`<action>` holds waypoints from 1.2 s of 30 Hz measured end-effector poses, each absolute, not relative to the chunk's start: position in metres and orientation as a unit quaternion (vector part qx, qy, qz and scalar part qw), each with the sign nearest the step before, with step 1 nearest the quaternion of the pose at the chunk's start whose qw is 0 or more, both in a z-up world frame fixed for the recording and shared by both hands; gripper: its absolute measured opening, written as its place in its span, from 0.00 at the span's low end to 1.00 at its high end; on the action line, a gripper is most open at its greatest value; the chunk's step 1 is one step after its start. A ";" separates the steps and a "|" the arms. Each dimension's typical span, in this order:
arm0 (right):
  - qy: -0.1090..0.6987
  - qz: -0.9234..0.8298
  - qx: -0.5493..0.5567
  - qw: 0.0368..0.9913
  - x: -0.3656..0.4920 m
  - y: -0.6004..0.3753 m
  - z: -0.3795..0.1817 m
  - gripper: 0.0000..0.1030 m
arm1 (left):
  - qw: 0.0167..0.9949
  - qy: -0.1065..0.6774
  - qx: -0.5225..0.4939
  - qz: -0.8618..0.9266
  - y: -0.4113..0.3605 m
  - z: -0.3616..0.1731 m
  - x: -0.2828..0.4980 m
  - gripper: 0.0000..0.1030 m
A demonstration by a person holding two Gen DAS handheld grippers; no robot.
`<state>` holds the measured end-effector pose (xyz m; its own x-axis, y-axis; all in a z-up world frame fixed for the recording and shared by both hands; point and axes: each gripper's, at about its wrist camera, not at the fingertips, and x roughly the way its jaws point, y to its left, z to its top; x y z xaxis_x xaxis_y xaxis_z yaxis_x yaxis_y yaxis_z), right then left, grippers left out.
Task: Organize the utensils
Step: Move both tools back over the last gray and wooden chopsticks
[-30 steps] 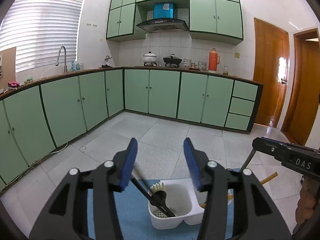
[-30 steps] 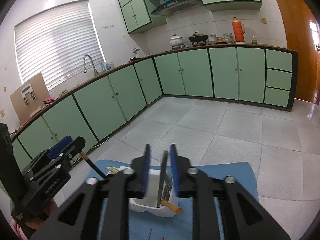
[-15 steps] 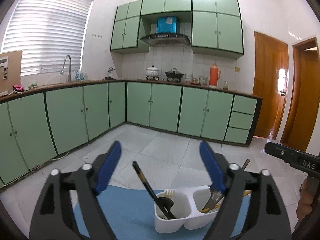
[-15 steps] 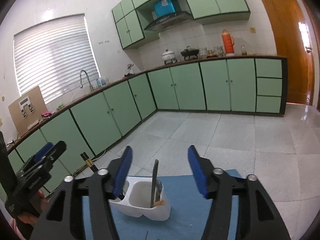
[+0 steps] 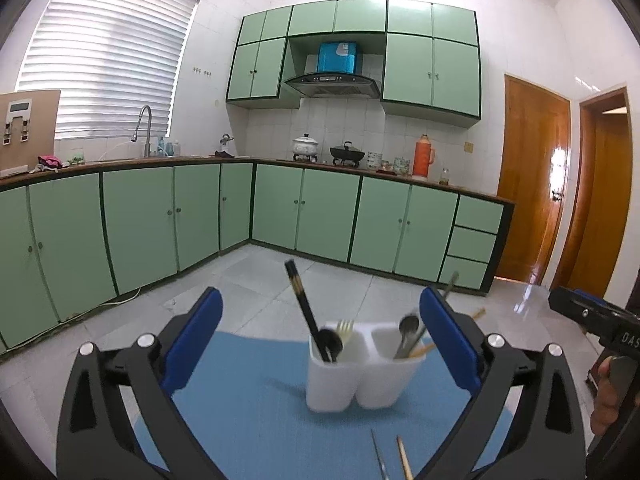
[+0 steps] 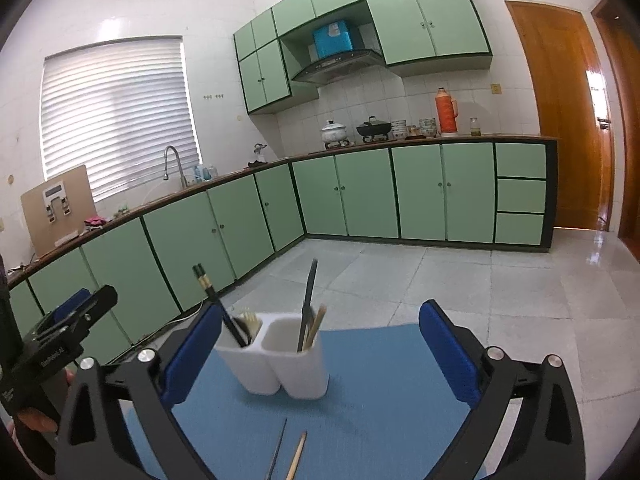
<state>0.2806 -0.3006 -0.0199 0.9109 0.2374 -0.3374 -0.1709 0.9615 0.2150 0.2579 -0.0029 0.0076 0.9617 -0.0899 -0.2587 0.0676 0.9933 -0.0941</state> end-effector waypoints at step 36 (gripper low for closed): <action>0.394 0.116 0.049 0.911 0.118 -0.232 -0.207 0.48 | 0.947 0.322 -0.018 -0.017 0.011 -0.159 0.128 0.94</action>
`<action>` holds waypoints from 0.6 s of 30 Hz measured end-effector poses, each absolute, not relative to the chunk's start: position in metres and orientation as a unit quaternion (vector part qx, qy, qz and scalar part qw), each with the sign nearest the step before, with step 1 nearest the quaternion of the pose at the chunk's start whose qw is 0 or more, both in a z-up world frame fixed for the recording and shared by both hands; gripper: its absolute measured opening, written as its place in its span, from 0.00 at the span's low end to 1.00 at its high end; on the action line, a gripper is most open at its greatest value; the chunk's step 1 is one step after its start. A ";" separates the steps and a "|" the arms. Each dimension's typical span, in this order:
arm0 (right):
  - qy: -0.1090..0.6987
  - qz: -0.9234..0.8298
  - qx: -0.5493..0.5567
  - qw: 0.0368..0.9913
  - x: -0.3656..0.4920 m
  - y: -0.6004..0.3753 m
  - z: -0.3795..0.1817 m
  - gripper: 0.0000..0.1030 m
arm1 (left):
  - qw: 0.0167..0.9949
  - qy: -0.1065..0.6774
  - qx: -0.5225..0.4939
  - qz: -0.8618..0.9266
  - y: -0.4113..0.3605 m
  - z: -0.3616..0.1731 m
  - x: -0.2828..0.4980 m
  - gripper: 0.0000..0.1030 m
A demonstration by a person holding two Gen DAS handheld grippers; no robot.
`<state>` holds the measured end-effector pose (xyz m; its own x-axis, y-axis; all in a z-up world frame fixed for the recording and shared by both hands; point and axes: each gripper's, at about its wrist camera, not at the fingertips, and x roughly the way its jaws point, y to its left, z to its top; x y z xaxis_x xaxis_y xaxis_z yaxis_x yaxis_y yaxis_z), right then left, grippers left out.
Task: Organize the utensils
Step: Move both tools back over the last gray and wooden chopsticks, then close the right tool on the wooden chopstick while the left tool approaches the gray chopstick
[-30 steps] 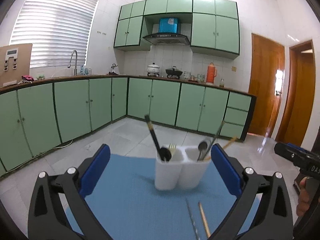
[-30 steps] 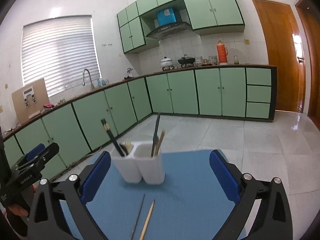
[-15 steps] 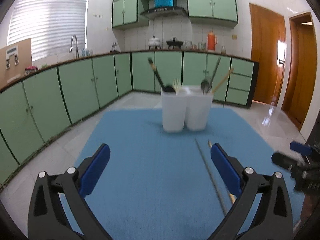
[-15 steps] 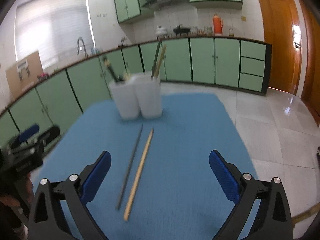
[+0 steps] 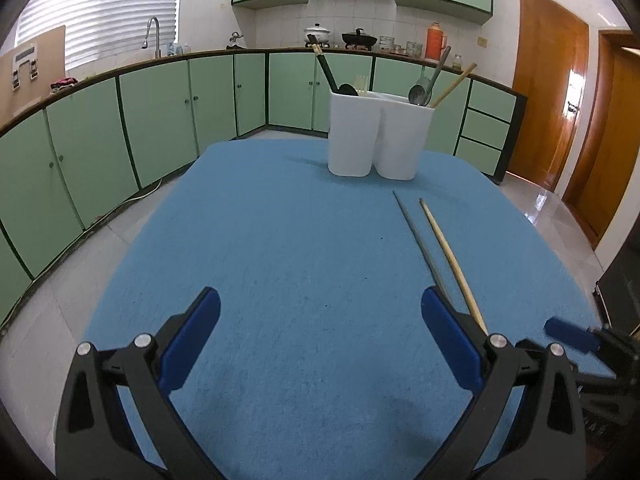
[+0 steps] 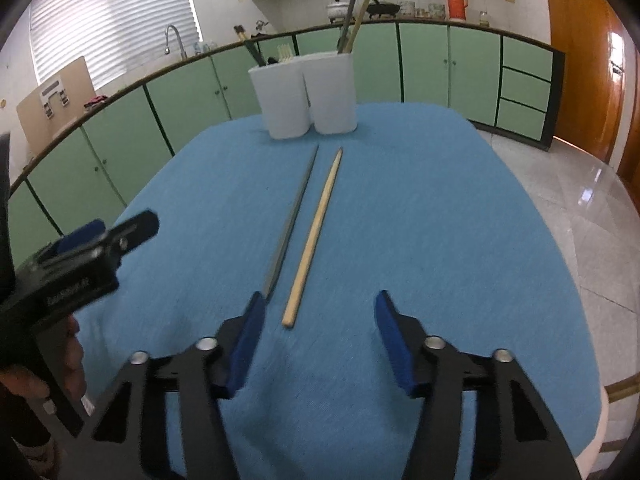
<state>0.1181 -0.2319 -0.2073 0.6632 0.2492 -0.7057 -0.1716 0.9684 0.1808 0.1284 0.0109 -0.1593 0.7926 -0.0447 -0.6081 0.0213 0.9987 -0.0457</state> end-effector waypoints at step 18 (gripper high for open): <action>0.431 0.131 0.035 0.892 0.123 -0.211 -0.220 0.11 | 0.942 0.332 -0.026 -0.025 0.005 -0.159 0.131 0.94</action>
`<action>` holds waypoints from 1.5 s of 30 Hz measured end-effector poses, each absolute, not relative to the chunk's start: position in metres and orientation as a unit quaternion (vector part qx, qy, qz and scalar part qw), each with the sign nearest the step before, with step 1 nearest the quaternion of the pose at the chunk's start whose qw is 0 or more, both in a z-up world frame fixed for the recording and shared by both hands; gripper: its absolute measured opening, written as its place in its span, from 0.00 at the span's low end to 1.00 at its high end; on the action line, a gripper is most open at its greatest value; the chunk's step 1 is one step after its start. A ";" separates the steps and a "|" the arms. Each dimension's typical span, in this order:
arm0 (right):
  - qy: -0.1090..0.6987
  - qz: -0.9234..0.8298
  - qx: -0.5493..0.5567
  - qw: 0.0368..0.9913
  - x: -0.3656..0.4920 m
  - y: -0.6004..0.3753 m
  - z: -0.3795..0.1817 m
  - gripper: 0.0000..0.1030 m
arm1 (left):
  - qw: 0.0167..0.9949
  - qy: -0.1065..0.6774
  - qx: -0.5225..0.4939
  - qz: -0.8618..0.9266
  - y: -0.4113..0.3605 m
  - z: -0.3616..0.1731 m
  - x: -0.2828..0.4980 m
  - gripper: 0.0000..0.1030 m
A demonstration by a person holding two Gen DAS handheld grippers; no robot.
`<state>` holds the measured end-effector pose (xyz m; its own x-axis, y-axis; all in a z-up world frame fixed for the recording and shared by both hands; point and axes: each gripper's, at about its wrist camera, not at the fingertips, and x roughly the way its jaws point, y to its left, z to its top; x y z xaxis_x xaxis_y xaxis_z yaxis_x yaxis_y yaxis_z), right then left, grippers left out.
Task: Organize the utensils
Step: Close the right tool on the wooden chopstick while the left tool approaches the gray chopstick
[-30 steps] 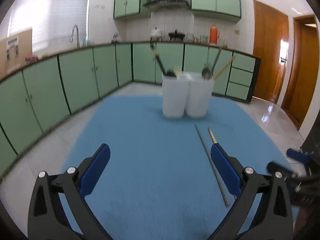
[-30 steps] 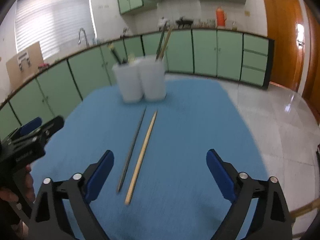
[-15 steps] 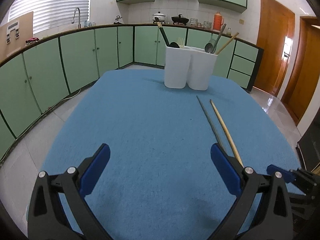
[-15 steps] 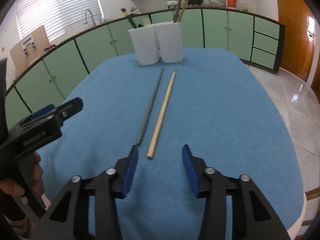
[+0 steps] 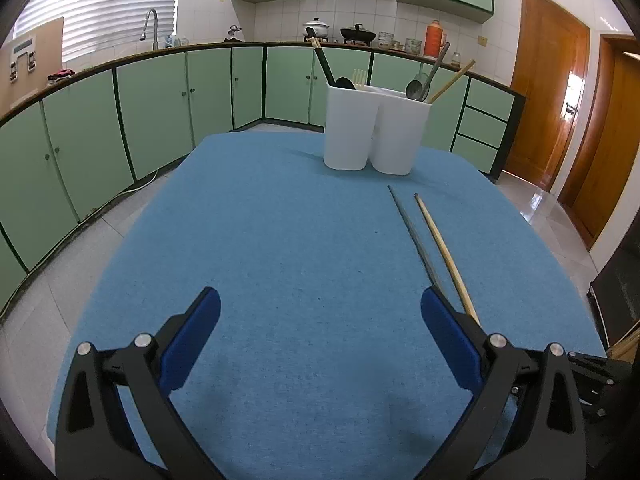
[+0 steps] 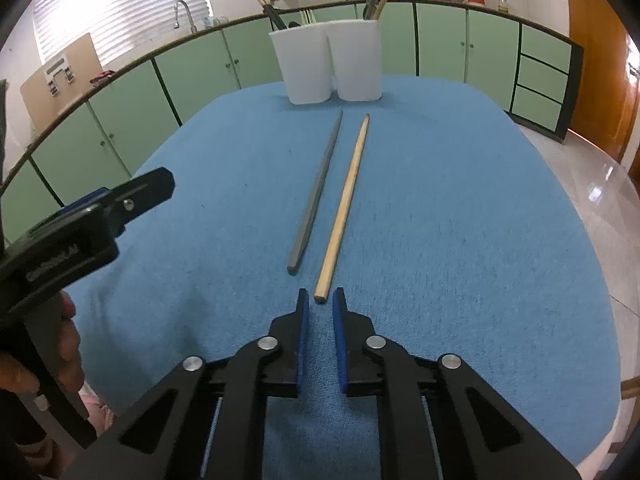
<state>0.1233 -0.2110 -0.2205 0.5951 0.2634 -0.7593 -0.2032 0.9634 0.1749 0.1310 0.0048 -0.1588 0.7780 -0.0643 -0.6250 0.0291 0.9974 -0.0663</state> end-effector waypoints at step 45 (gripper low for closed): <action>0.423 0.086 0.075 0.899 0.141 -0.244 -0.224 0.06 | 0.926 0.374 -0.013 -0.057 -0.047 -0.176 0.124 0.76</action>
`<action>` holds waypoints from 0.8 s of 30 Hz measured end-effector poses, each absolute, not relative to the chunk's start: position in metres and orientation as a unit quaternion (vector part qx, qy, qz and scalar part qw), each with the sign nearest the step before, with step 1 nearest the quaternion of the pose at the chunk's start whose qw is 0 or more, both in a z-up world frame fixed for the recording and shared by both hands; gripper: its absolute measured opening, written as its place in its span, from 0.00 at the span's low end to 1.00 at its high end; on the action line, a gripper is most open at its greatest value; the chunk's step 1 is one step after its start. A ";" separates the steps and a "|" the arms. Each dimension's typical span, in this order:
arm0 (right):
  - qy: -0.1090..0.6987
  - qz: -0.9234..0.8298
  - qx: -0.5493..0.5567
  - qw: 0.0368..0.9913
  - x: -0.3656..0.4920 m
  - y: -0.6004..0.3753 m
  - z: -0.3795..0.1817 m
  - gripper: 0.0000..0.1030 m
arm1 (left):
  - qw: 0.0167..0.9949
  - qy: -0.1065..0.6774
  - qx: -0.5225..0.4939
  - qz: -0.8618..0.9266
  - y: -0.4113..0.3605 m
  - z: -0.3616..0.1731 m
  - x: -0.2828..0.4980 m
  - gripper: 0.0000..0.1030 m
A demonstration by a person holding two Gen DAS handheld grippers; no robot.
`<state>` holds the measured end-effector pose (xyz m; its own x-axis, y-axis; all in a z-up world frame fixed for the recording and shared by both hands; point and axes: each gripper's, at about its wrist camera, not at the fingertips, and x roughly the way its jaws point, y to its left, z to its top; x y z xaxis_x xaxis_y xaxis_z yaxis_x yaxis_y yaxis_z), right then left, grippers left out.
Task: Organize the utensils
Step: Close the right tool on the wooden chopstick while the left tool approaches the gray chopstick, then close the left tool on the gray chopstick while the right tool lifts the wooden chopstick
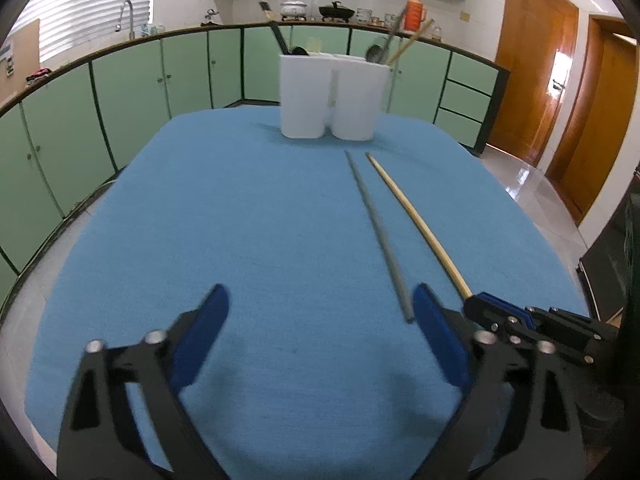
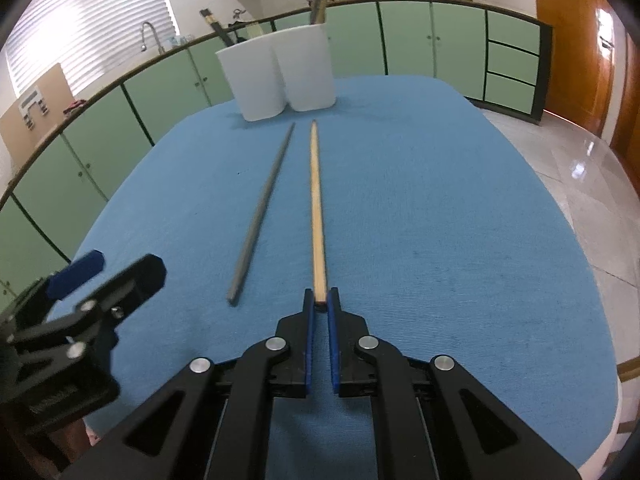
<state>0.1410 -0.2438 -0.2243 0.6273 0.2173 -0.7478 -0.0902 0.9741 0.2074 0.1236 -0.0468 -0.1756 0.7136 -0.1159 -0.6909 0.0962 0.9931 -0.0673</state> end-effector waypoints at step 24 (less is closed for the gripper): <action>0.407 0.072 0.099 0.905 0.138 -0.283 -0.217 0.06 | 0.920 0.387 0.000 -0.064 -0.104 -0.209 0.135 0.12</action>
<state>0.1376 -0.2830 -0.2167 0.6589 0.2111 -0.7220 -0.0508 0.9701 0.2373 0.1354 -0.1041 -0.2090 0.6926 -0.1175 -0.7117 0.1169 0.9919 -0.0501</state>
